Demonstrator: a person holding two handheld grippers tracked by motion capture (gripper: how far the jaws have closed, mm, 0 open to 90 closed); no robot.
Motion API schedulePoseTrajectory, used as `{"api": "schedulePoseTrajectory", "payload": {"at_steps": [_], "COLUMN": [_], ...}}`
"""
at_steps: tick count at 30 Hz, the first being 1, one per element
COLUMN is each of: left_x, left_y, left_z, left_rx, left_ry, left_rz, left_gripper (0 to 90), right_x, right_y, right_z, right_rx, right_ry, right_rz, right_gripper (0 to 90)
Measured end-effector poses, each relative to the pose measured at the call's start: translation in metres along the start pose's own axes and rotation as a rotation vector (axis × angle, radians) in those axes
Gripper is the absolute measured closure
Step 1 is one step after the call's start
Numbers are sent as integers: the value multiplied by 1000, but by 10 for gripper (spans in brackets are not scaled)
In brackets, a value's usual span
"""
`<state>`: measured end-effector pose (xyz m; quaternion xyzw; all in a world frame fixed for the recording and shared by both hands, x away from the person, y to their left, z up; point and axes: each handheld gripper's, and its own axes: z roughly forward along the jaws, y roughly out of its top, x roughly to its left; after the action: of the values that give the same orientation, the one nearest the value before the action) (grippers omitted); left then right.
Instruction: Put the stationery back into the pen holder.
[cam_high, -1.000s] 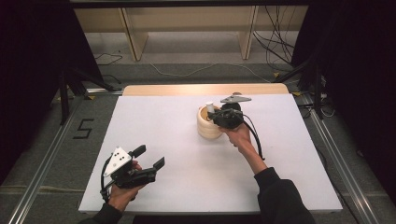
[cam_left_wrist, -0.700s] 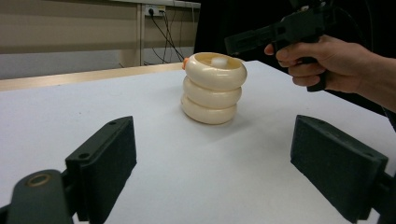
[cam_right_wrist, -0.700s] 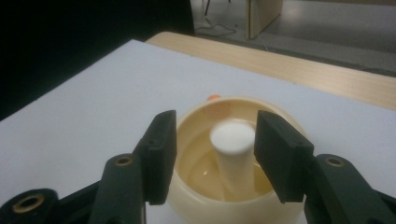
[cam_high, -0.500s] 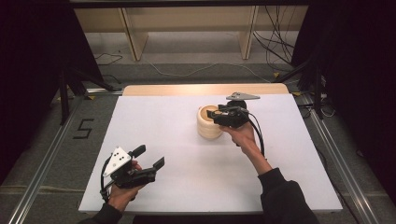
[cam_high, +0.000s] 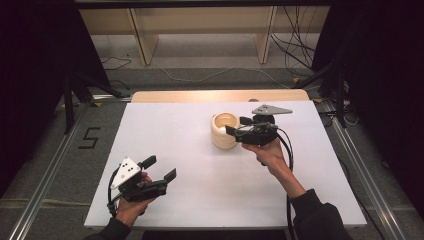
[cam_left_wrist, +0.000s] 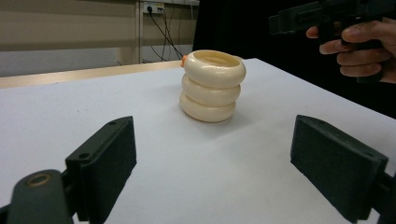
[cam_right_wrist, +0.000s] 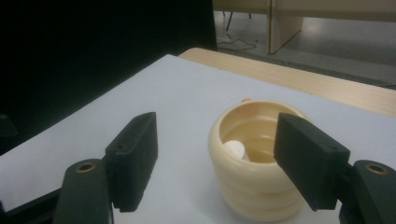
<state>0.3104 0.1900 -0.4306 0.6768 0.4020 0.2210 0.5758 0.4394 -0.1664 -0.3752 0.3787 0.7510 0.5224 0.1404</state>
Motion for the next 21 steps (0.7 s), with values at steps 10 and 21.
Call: {"api": "schedulePoseTrajectory", "payload": {"at_steps": [10, 21], "left_x": [-1, -2], "left_y": [-1, -1], "left_z": [2, 3], "left_rx": [11, 26], "left_ry": [-7, -20], "left_rz": [1, 3], "left_gripper": [136, 137], "right_x": [5, 5], "right_y": [-15, -28], "right_z": [-17, -30], "right_rx": [-2, -19], "right_ry": [30, 33], "right_rz": [-7, -10], "right_gripper": [287, 277]}}
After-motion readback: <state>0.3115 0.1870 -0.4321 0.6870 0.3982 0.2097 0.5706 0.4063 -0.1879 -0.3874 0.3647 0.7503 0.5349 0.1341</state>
